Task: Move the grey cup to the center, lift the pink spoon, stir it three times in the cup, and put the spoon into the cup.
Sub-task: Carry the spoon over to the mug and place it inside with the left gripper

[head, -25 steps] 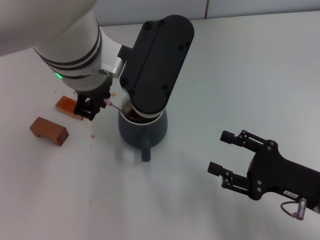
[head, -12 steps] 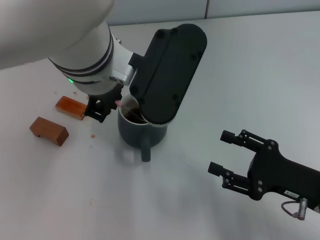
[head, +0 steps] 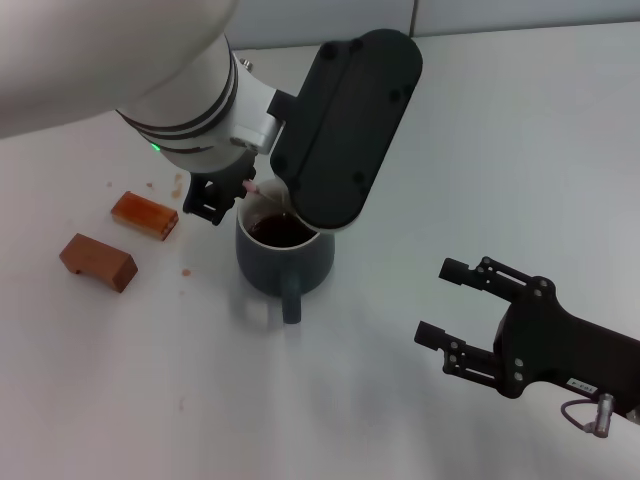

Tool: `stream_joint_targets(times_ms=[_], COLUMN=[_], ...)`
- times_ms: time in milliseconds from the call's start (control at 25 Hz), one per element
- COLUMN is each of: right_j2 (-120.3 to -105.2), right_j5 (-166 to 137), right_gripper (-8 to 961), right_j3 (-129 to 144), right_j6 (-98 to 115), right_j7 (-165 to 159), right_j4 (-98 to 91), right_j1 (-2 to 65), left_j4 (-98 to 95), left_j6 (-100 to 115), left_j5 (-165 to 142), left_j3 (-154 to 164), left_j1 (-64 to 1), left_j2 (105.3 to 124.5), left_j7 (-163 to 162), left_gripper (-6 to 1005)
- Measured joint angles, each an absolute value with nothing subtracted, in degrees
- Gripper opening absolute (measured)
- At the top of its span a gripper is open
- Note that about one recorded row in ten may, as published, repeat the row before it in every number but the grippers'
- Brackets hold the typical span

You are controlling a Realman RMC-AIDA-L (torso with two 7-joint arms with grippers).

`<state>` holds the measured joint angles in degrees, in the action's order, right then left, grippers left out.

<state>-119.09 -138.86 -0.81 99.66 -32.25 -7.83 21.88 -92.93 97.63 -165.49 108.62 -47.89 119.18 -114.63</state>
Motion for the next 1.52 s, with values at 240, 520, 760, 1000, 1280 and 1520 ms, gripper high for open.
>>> stream_joint_targets(times_ms=[240, 520, 760, 1000, 1280, 1520], right_j2=[-119.09, -119.09, -119.09, -119.09, -119.09, -119.09], right_j5=[-138.90, -138.98, -139.02, -139.01, -139.09, -139.22], right_gripper=[758, 758, 757, 758, 757, 757], right_j3=[-0.79, -0.79, -0.79, -0.79, -0.79, -0.79], right_j6=[99.69, 100.37, 100.40, 100.48, 100.49, 101.04], right_j7=[-32.26, -32.34, -32.35, -32.35, -32.35, -32.34], right_j4=[-7.68, -7.64, -7.65, -7.73, -7.74, -7.75], right_j1=[21.95, 22.06, 22.06, 21.95, 21.86, 22.14], left_j4=[-91.86, -93.50, -95.93, -95.12, -92.30, -93.25], left_j6=[98.08, 101.71, 101.01, 97.95, 98.07, 101.36], left_j5=[-165.60, -165.68, -165.53, -165.48, -165.65, -165.69], left_j3=[108.32, 108.32, 108.67, 108.88, 107.93, 108.24], left_j1=[-47.83, -47.37, -47.38, -47.91, -48.36, -47.66], left_j2=[119.18, 119.18, 119.18, 119.18, 119.18, 119.18], left_j7=[-114.84, -115.19, -115.23, -115.07, -114.63, -114.57], left_gripper=[128, 130, 131, 132, 133, 134])
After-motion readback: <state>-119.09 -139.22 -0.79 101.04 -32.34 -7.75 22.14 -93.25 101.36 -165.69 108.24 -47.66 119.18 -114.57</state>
